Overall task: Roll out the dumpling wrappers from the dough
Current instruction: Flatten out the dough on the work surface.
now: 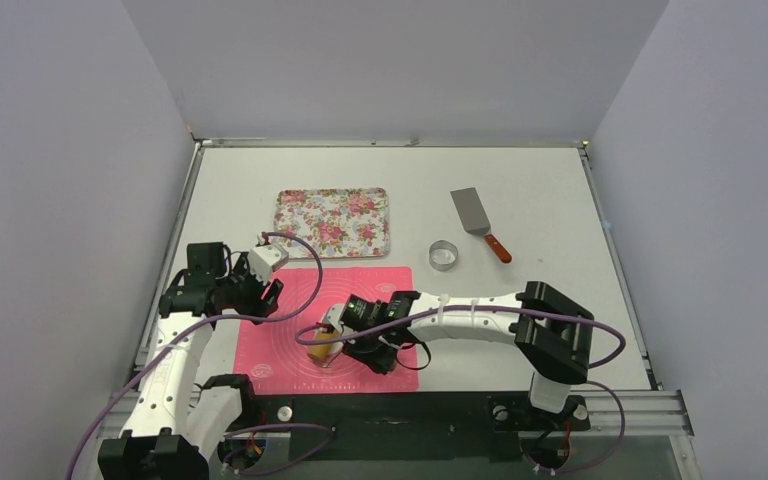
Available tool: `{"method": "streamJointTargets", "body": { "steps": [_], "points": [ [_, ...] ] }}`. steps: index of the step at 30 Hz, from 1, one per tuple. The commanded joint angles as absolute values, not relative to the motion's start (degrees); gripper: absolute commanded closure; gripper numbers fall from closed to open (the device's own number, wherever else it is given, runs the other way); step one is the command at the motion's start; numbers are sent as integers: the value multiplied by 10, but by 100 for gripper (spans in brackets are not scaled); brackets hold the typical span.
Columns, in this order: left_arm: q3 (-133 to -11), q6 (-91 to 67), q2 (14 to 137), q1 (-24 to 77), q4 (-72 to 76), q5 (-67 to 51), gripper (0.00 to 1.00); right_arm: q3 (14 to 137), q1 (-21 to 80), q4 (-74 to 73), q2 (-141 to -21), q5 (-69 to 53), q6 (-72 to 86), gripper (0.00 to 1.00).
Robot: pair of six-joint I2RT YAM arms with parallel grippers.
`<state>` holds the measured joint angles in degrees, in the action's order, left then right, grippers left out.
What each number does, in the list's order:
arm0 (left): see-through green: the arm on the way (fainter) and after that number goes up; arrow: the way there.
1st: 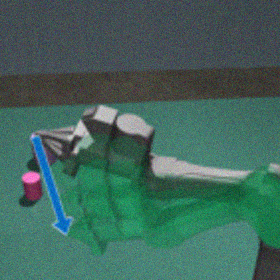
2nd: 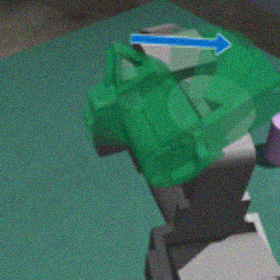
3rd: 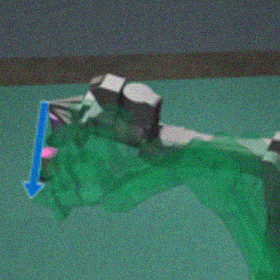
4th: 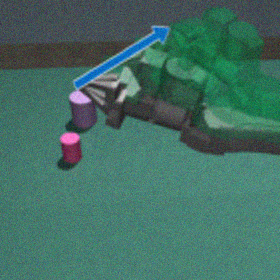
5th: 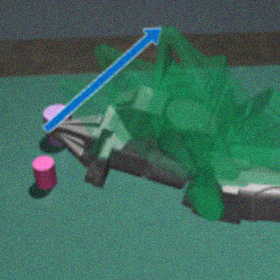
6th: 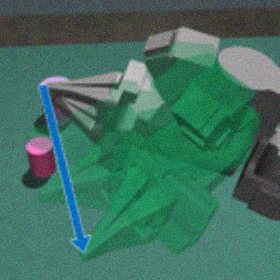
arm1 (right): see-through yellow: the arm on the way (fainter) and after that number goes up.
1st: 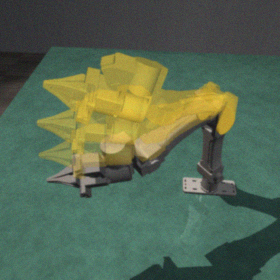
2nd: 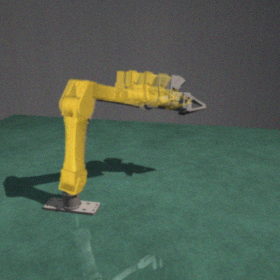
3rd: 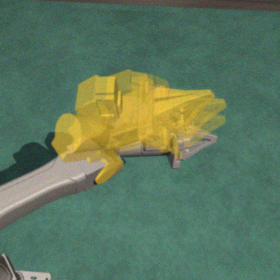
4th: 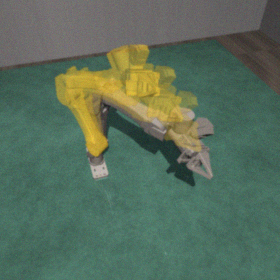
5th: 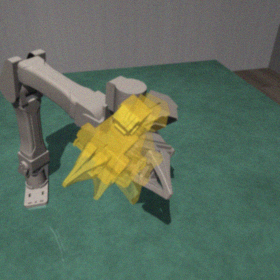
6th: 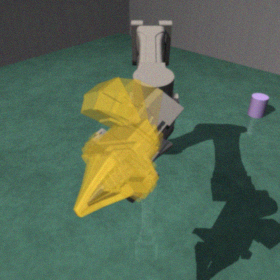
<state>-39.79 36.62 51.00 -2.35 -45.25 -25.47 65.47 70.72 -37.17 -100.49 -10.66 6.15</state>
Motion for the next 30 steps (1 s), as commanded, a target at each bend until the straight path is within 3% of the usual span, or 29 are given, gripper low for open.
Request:
{"method": "streamJointTargets", "body": {
  "steps": [1, 9, 22, 30],
  "points": [
    [-419, 364, 502, -26, -438, -257, 44, 660, 709, -397, -990, -85, 55, 100],
    [-419, 361, 502, -27, -436, -253, 44, 595, 717, -413, -932, -70, 93, 100],
    [-405, 357, 502, -27, -439, -239, 44, 696, 693, -390, -1028, -82, 63, 100],
    [-379, 339, 503, -27, -418, -214, 44, 646, 688, -388, -992, -87, 81, 100]
  ]
}}
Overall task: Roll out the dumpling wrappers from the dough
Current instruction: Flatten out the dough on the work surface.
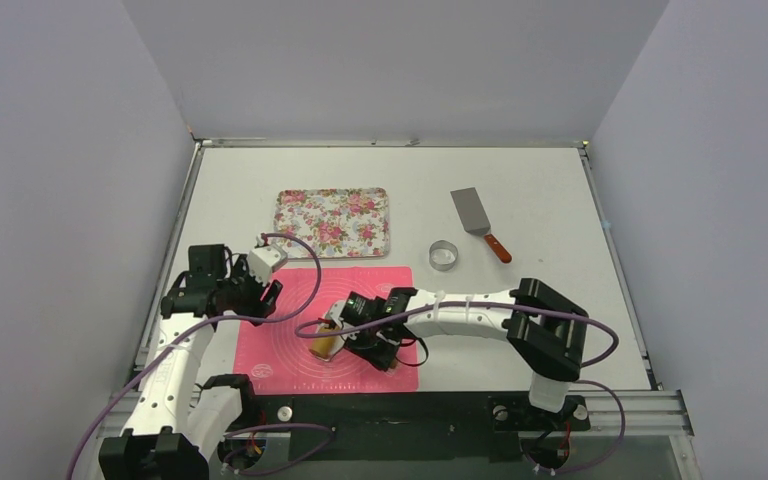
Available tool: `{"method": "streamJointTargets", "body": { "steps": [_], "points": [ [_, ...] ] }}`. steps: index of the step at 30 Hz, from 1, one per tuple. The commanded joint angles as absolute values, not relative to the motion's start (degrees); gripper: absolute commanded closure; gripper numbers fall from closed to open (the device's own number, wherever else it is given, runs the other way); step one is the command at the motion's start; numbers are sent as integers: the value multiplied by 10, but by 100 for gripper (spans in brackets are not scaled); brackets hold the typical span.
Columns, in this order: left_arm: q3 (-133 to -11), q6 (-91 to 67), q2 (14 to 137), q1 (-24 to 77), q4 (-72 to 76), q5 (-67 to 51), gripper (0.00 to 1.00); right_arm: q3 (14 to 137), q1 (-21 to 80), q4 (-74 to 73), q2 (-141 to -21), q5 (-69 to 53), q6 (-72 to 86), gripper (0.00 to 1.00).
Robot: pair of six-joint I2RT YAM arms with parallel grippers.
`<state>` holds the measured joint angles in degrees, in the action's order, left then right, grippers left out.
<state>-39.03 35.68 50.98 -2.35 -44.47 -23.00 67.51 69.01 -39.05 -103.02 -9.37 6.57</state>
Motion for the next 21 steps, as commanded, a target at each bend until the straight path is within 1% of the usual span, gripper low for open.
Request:
{"method": "streamJointTargets", "body": {
  "steps": [1, 4, 7, 11, 17, 21],
  "points": [
    [-378, 338, 502, -27, -418, -213, 44, 635, 688, -388, -984, -88, 89, 100],
    [-370, 336, 500, -27, -417, -216, 44, 593, 690, -389, -952, -90, 109, 100],
    [-364, 333, 500, -26, -415, -219, 44, 584, 691, -391, -942, -85, 112, 100],
    [-361, 325, 499, -26, -409, -228, 44, 628, 687, -391, -971, -80, 94, 100],
    [-356, 321, 491, -27, -413, -216, 44, 721, 682, -386, -1055, -83, 63, 100],
    [-353, 324, 489, -26, -414, -209, 44, 704, 681, -385, -1052, -91, 64, 100]
  ]
}}
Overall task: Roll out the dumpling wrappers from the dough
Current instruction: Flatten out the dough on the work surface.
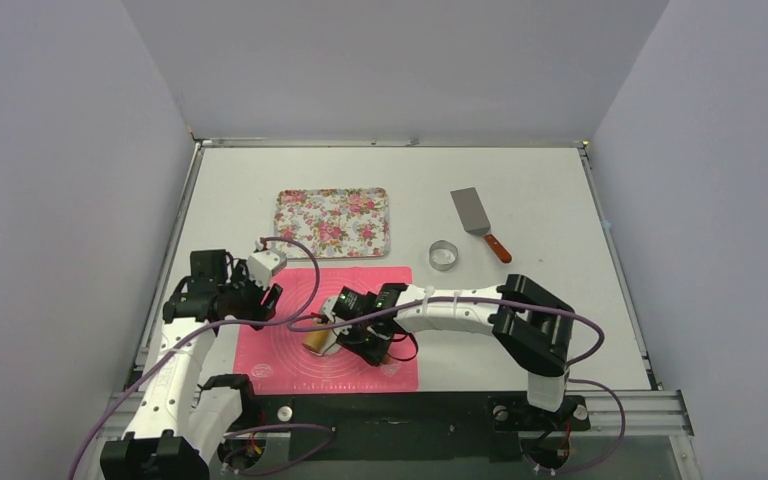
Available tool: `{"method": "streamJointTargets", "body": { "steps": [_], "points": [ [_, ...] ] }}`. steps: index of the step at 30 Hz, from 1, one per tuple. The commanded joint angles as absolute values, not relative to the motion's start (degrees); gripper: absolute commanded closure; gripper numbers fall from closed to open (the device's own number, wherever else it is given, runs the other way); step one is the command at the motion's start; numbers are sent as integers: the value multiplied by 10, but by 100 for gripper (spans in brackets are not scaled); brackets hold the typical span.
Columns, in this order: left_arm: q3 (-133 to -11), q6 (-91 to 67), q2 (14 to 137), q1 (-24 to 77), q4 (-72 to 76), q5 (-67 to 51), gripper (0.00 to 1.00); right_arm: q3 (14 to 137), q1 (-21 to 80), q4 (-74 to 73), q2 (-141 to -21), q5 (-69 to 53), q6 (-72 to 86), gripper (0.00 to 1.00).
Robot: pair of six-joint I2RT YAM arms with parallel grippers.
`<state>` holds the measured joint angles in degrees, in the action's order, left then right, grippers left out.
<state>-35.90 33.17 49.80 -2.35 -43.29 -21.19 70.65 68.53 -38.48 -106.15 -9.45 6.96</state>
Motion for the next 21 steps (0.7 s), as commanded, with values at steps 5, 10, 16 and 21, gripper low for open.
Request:
{"method": "streamJointTargets", "body": {
  "steps": [5, 10, 16, 21],
  "points": [
    [-352, 322, 493, -27, -405, -210, 44, 634, 685, -386, -994, -101, 102, 100],
    [-348, 319, 493, -27, -403, -212, 44, 582, 689, -385, -943, -103, 127, 100],
    [-344, 318, 486, -27, -407, -200, 44, 655, 680, -384, -1011, -96, 90, 100],
    [-344, 324, 470, -27, -414, -193, 44, 711, 677, -395, -1060, -99, 73, 100]
  ]
}}
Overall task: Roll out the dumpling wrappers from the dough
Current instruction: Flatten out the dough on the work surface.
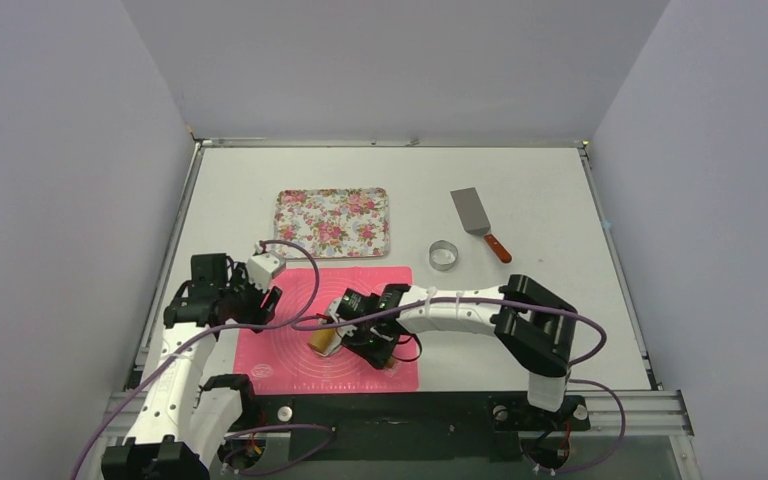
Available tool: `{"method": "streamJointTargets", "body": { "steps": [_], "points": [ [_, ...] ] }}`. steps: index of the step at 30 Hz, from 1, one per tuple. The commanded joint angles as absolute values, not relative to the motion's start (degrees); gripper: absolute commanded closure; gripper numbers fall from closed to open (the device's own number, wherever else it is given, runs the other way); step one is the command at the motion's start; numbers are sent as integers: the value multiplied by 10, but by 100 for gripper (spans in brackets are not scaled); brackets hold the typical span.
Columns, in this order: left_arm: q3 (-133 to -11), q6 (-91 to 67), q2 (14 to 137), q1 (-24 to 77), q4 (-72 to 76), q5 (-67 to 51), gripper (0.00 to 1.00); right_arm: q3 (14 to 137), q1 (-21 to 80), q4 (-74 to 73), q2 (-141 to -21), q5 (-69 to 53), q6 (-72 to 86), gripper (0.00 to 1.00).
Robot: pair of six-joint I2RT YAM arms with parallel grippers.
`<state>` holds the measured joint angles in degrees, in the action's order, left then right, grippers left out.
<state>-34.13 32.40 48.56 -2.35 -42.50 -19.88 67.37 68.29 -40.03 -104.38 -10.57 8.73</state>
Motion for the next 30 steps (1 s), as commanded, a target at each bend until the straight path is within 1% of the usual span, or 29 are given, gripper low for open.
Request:
{"method": "streamJointTargets", "body": {
  "steps": [1, 7, 11, 14, 20, 24, 27, 30],
  "points": [
    [-344, 325, 471, -27, -413, -193, 44, 708, 678, -396, -1057, -99, 74, 100],
    [-346, 322, 474, -27, -401, -194, 44, 614, 682, -404, -976, -107, 113, 100],
    [-343, 322, 473, -27, -399, -193, 44, 590, 684, -431, -942, -107, 126, 100],
    [-339, 324, 472, -26, -399, -186, 44, 603, 680, -436, -955, -104, 113, 100],
    [-342, 330, 465, -27, -414, -176, 44, 712, 679, -455, -1043, -109, 70, 100],
    [-345, 334, 465, -27, -417, -170, 44, 754, 677, -475, -1082, -112, 59, 100],
    [-348, 334, 465, -26, -416, -173, 44, 748, 679, -476, -1074, -112, 67, 100],
    [-349, 334, 467, -26, -413, -175, 44, 708, 680, -477, -1038, -111, 80, 100]
  ]
}}
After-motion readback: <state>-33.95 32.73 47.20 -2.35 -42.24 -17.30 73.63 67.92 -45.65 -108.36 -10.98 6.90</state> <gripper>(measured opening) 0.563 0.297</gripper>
